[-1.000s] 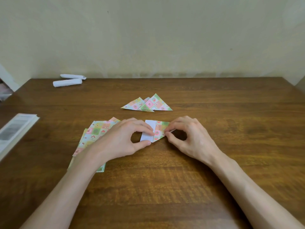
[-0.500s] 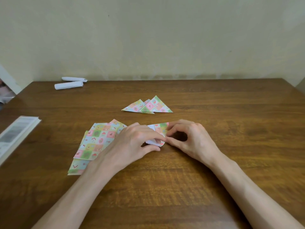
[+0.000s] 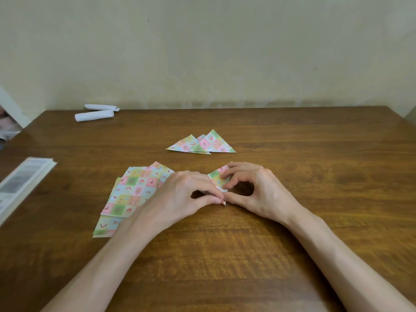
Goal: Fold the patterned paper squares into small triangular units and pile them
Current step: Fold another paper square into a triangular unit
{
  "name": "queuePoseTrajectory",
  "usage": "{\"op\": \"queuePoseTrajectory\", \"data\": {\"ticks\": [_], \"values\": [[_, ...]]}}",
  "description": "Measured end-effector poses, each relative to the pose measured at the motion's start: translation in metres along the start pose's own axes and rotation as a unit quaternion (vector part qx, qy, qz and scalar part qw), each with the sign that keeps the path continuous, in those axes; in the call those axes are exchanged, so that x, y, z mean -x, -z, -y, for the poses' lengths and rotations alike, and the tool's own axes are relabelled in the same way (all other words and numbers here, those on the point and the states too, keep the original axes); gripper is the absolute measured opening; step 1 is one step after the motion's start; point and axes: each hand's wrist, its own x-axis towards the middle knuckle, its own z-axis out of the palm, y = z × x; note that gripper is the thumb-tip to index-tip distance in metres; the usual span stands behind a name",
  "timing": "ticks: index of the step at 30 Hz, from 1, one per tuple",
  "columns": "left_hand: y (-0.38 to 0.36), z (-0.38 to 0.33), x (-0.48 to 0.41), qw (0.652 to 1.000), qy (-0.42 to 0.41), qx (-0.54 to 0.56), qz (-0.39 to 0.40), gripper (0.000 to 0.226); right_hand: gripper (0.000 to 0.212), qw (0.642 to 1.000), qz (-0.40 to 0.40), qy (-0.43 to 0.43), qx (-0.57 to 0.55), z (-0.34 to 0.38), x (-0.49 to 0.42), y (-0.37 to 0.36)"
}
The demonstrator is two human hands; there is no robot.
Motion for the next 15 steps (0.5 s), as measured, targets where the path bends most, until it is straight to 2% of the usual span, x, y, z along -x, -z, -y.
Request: {"op": "queuePoseTrajectory", "data": {"ticks": [3, 6, 15], "values": [[0.006, 0.000, 0.002, 0.999, 0.028, 0.011, 0.019, 0.016, 0.021, 1.000, 0.015, -0.015, -0.004, -0.003, -0.001, 0.002], [0.013, 0.003, 0.003, 0.996, 0.070, 0.030, 0.049, 0.011, 0.019, 0.999, 0.038, -0.025, -0.009, -0.005, -0.002, 0.004], [0.009, 0.002, 0.004, 0.994, 0.079, 0.018, 0.067, 0.009, 0.014, 0.999, 0.037, -0.010, 0.037, 0.000, -0.001, 0.005]]}}
